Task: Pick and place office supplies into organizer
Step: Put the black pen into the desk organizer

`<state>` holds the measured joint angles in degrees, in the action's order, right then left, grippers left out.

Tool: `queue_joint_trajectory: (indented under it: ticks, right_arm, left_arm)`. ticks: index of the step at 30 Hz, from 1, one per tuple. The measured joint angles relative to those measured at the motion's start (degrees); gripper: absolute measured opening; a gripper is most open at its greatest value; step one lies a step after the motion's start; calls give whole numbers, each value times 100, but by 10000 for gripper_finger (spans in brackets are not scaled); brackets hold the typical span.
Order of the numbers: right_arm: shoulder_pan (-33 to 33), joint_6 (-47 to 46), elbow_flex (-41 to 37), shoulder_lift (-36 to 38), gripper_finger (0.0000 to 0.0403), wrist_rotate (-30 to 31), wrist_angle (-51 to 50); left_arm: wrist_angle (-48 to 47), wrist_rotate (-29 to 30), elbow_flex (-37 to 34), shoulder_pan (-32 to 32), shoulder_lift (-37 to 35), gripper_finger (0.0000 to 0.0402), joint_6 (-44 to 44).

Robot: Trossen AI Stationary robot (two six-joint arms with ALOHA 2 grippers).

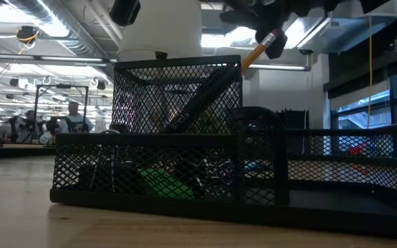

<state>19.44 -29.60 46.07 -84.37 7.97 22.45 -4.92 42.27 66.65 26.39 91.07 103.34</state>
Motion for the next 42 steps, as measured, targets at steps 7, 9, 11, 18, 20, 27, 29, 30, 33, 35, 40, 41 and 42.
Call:
queue_joint_trajectory:
  ticks: [7, 9, 11, 18, 20, 27, 29, 30, 33, 35, 40, 41, 42]
  right_arm:
    - [0, 297, 639, -632, 213, -165, -124]
    - [0, 324, 870, -778, 211, -177, -234]
    - [0, 341, 1089, -868, 202, -217, -561]
    - [-2, 465, 1466, -917, 141, -260, -1358]
    - [-2, 461, 1466, -904, 128, -267, -1362]
    - [-2, 333, 1466, -901, 104, -374, -1335]
    - [-2, 312, 1466, -901, 101, -373, -1328]
    - [-4, 311, 1466, -901, 100, -373, -1333]
    - [-4, 312, 1464, -901, 95, -365, -1335]
    - [-6, 310, 1464, -903, 87, -363, -1337]
    - [-9, 328, 1462, -904, 46, -350, -1376]
    - [-11, 382, 1462, -904, 39, -350, -1381]
    - [-11, 428, 1462, -904, 38, -353, -1381]
  left_arm:
    - [47, 5, 0, 0, 0, 16, 12]
    - [49, 42, 0, 0, 0, 16, 12]
    - [45, 45, 0, 0, 0, 16, 27]
    - [-58, 60, 0, 99, 0, 16, 98]
    - [-238, 76, 0, 147, 0, 16, 142]
    - [-285, 296, 0, 251, 0, 16, 202]
    - [-209, 350, 0, 249, 0, 16, 196]
    - [-211, 373, 0, 249, 0, 16, 198]
    - [-218, 399, 0, 245, 0, 16, 196]
    - [-241, 401, 0, 245, 0, 16, 197]
    - [-251, 388, 0, 245, 0, 21, 187]
    - [-254, 381, 0, 245, 0, 27, 187]
    - [-254, 381, 0, 245, 0, 33, 185]
